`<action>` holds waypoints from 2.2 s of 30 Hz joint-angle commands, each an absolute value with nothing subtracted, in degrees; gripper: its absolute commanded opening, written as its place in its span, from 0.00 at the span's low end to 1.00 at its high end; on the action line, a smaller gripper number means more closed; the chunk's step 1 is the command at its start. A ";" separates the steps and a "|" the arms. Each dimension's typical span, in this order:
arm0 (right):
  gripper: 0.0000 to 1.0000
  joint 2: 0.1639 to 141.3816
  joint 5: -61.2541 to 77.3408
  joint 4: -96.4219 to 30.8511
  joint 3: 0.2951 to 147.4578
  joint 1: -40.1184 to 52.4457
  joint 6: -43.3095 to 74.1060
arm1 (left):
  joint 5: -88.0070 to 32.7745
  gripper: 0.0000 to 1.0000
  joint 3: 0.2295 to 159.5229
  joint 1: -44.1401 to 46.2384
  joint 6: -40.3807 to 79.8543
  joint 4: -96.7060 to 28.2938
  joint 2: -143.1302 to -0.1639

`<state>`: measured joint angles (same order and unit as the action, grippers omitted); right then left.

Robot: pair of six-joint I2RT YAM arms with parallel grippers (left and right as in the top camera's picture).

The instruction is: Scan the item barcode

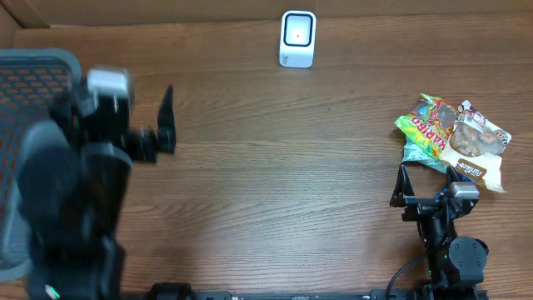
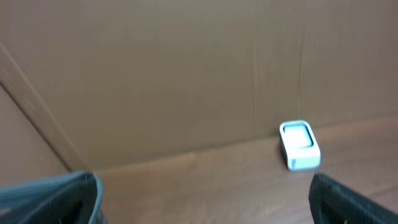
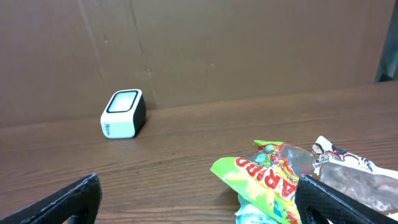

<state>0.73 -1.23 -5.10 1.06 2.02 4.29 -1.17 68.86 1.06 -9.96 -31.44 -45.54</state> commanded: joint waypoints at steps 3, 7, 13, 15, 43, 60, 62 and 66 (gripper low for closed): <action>1.00 0.16 -0.80 -4.69 0.45 2.35 4.47 | -4.25 0.99 41.28 0.14 -13.17 -17.56 -28.75; 1.00 0.16 -0.80 -4.67 0.45 2.35 4.47 | -7.99 1.00 26.89 -0.49 -18.24 -10.26 -17.37; 1.00 0.16 -0.80 -4.69 0.45 2.35 4.45 | -10.31 1.00 12.64 -1.28 -22.57 -5.67 -6.26; 1.00 0.16 -0.80 -4.69 0.45 2.35 4.47 | -10.61 1.00 9.72 -1.28 -23.44 -5.58 -3.40; 1.00 0.16 -0.80 -4.69 0.45 2.35 4.47 | -9.26 1.00 0.54 -5.65 -21.63 -4.14 -0.25; 1.00 0.16 -0.80 -4.69 0.45 2.35 4.47 | -9.26 1.00 0.54 -5.65 -21.63 -4.14 -0.25; 1.00 0.16 -0.80 -4.69 0.45 2.35 4.47 | -9.26 0.99 0.54 -5.65 -21.63 -4.14 -0.25; 1.00 0.16 -0.80 -4.67 0.45 2.35 4.45 | -9.26 1.00 0.54 -5.65 -21.63 -4.14 -0.25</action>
<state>0.73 -0.84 -5.15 1.06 2.02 4.29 -9.65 1.10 -5.30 -22.63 -4.47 -0.91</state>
